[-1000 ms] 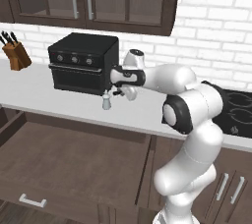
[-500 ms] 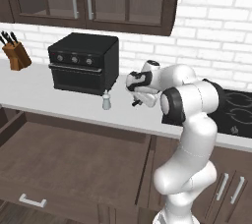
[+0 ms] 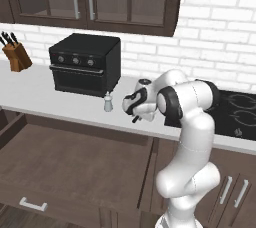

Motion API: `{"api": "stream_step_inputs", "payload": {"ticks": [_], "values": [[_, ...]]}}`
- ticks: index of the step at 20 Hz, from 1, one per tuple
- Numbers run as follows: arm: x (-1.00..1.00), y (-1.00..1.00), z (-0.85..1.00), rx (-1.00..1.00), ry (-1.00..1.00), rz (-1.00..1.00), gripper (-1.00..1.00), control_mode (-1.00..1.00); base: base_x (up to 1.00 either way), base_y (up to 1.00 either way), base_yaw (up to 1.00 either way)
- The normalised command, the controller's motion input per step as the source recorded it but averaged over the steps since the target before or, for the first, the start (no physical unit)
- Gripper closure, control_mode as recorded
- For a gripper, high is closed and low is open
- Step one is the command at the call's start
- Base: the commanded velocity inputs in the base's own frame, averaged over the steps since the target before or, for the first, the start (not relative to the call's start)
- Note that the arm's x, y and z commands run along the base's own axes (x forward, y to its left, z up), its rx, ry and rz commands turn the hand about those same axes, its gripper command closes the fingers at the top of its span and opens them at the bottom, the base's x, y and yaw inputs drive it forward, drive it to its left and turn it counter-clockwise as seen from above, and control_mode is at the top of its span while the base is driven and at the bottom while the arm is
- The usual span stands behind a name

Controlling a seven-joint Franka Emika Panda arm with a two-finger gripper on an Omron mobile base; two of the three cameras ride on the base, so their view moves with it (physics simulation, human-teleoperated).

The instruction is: Pick the whisk from the drawer and place it on the counter.

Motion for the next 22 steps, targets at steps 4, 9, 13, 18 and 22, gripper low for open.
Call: {"api": "stream_step_inputs", "payload": {"ticks": [4, 9, 13, 18, 22], "values": [[-0.16, 0.0, 0.57, 0.02, -0.02, 0.03, -1.0, -1.0, 0.0, 0.0, 0.0], [-0.55, 0.01, 1.0, 0.06, -0.14, 0.0, -1.0, -1.0, 0.0, 0.0, 0.0], [-1.0, 0.0, 1.0, 0.01, -0.25, 0.0, -1.0, -1.0, 0.0, 0.0, 0.0], [-1.0, 0.0, 1.0, 0.0, -0.34, 0.0, -1.0, -1.0, 0.0, 0.0, 0.0], [-1.0, -0.06, 1.0, 0.0, -0.36, 0.0, -1.0, -1.0, 0.0, 0.0, 0.0]]}}
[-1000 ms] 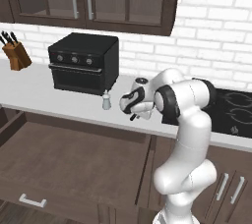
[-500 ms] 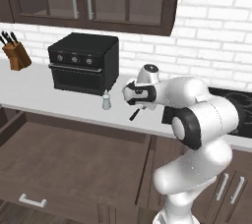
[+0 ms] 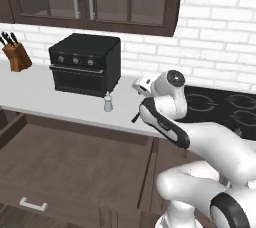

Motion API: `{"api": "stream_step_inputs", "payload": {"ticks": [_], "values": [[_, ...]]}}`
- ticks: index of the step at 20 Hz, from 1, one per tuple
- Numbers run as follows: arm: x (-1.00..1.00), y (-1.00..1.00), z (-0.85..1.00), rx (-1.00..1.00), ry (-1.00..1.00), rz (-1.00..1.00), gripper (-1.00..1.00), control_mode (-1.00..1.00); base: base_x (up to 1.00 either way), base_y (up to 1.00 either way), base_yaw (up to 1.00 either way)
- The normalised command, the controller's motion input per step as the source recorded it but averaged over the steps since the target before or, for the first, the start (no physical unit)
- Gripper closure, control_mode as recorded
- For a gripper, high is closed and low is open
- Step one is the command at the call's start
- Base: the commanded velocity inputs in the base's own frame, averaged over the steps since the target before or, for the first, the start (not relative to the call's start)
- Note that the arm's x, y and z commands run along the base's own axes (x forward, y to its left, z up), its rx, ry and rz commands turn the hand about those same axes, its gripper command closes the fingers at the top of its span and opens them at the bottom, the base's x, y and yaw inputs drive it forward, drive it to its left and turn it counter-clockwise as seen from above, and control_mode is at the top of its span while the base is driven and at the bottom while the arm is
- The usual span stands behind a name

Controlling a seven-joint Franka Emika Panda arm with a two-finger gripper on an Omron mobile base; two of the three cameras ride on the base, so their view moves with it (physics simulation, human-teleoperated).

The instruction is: Pick the whisk from the drawer and place it on the counter.

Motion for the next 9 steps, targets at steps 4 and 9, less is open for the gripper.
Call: {"api": "stream_step_inputs", "payload": {"ticks": [4, 9], "values": [[-1.0, -0.03, 1.0, 0.05, -0.32, -0.01, -1.0, -1.0, 0.0, 0.0, 0.0], [-1.0, -0.04, 1.0, 0.01, -0.3, -0.07, -1.0, -1.0, 0.0, 0.0, 0.0]]}}
